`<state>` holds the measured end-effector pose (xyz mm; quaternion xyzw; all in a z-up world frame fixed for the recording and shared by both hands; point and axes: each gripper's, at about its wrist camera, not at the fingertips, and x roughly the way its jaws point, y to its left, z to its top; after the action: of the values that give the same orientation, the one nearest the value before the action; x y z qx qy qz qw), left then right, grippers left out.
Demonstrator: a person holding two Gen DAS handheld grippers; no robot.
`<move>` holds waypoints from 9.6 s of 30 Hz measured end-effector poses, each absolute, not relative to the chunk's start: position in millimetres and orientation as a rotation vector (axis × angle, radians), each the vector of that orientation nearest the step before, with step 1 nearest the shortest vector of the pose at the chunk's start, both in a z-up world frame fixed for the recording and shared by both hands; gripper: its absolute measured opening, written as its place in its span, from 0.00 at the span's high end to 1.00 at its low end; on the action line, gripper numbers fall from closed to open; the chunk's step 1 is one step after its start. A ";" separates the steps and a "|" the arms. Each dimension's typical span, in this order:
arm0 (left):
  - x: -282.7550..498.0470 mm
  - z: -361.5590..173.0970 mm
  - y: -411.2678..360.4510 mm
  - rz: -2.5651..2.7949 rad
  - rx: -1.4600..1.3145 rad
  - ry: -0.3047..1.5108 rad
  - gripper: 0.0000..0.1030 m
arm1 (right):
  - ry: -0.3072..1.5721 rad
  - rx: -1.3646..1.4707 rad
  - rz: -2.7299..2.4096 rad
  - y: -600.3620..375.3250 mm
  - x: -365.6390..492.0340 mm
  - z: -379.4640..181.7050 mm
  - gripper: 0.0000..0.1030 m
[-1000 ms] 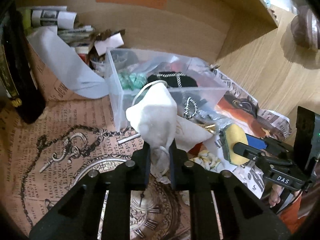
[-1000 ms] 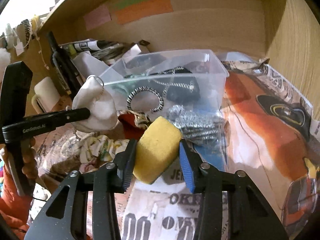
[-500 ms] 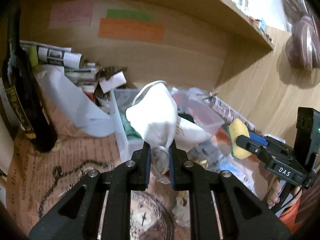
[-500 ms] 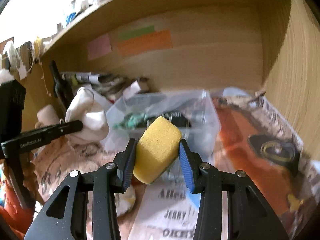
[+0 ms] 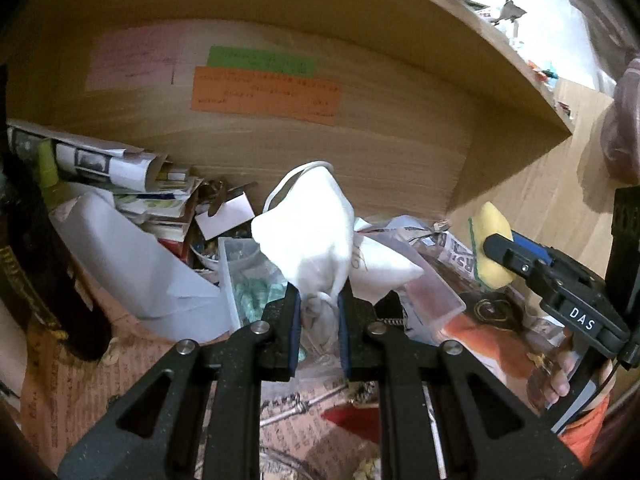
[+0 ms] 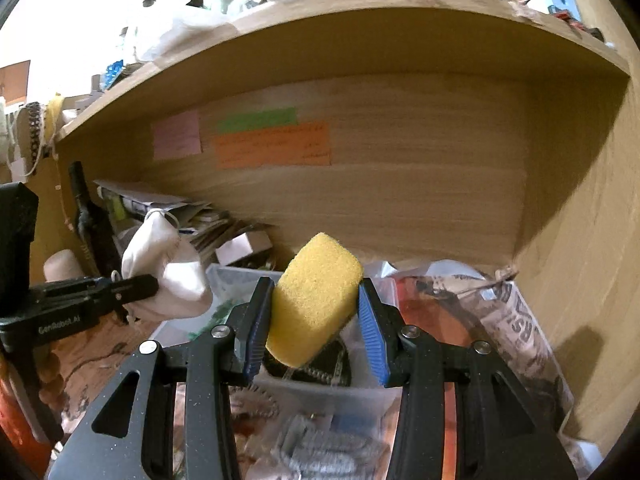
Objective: Organize soft objects
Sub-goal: 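Carry the white cloth and yellow sponge over the clear box, then open both tools to drop the cloth and sponge into the box, then grasp the red velvet pouch with the left tool while the right tool grasps the bagged grey knit glove, then lift the red pouch and grey glove and carry them toward the box, then lower both items into the clear box and open both tools, then grasp the black-and-white braided hair tie with the right tool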
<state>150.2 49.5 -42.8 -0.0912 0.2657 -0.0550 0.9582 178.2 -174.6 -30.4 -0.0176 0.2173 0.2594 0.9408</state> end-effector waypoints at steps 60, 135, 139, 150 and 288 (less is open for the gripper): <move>145.4 -65.3 42.6 -0.120 -0.119 0.639 0.23 | 0.563 -0.228 0.532 -153.0 177.5 -68.6 0.18; 147.9 -113.5 -68.2 -0.406 0.119 0.847 0.45 | 0.595 0.017 0.419 -257.5 121.9 -84.2 0.67; 166.2 -130.5 -77.9 -0.423 0.112 0.918 0.45 | 0.596 0.025 0.427 -260.0 121.0 -84.8 0.67; 177.1 -155.1 -92.1 -0.422 0.188 0.925 0.48 | 0.597 0.049 0.443 -261.6 123.3 -87.9 0.67; 92.0 -136.9 -3.8 -0.291 -0.042 0.819 0.18 | 0.793 -0.243 0.611 -139.5 142.8 -137.8 0.89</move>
<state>92.0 -3.8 -136.9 -0.0205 0.3965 -0.1409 0.9069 142.8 -139.5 -137.8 -0.1162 0.3793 0.2922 0.8702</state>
